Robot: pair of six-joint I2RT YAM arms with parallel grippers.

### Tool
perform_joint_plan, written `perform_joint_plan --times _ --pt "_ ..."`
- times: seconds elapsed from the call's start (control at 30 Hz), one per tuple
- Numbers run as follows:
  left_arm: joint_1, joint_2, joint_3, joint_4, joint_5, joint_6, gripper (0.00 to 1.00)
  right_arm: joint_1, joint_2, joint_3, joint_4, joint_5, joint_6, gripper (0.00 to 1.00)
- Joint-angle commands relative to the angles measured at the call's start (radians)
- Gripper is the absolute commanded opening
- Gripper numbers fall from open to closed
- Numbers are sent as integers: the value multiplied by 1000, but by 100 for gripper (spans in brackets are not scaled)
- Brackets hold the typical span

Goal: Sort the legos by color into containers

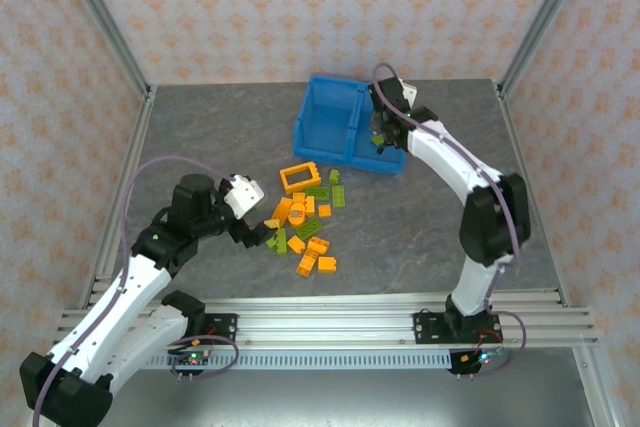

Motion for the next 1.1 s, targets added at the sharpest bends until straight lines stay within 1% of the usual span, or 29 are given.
perform_joint_plan --times 0.0,0.1,0.2,0.3,0.43,0.6,0.67,0.73,0.87,0.9,1.0,1.07 --pt "-8 -16 -12 38 -38 4 99 -26 111 119 -70 -43 35 29" --pt "-11 -24 -17 54 -92 -23 100 -40 209 214 -101 -48 46 31" --pt "-10 -32 -17 75 -161 -71 100 -48 283 290 -129 -73 47 35" --pt "-11 -33 -19 87 -196 -94 100 -49 339 352 -163 -81 49 40" --pt "-11 -31 -19 94 -208 -97 100 -48 340 363 -170 -83 74 46" --pt "-11 -18 -16 105 -241 -143 100 -48 295 367 -181 -77 63 47" --pt "-11 -3 -11 117 -276 -186 100 -48 260 362 -191 -83 58 47" --pt "-11 21 1 127 -335 -253 100 -48 200 323 -190 -106 55 48" --pt "-11 102 62 91 -469 -422 100 -43 10 133 -137 -158 60 50" --pt "-9 140 94 57 -498 -473 100 -39 -50 76 -122 -178 61 52" --pt "-9 275 233 -88 -519 -629 100 -28 -227 -94 -108 -235 66 59" --pt "-9 370 325 -177 -548 -739 96 -17 -350 -190 -120 -257 69 64"
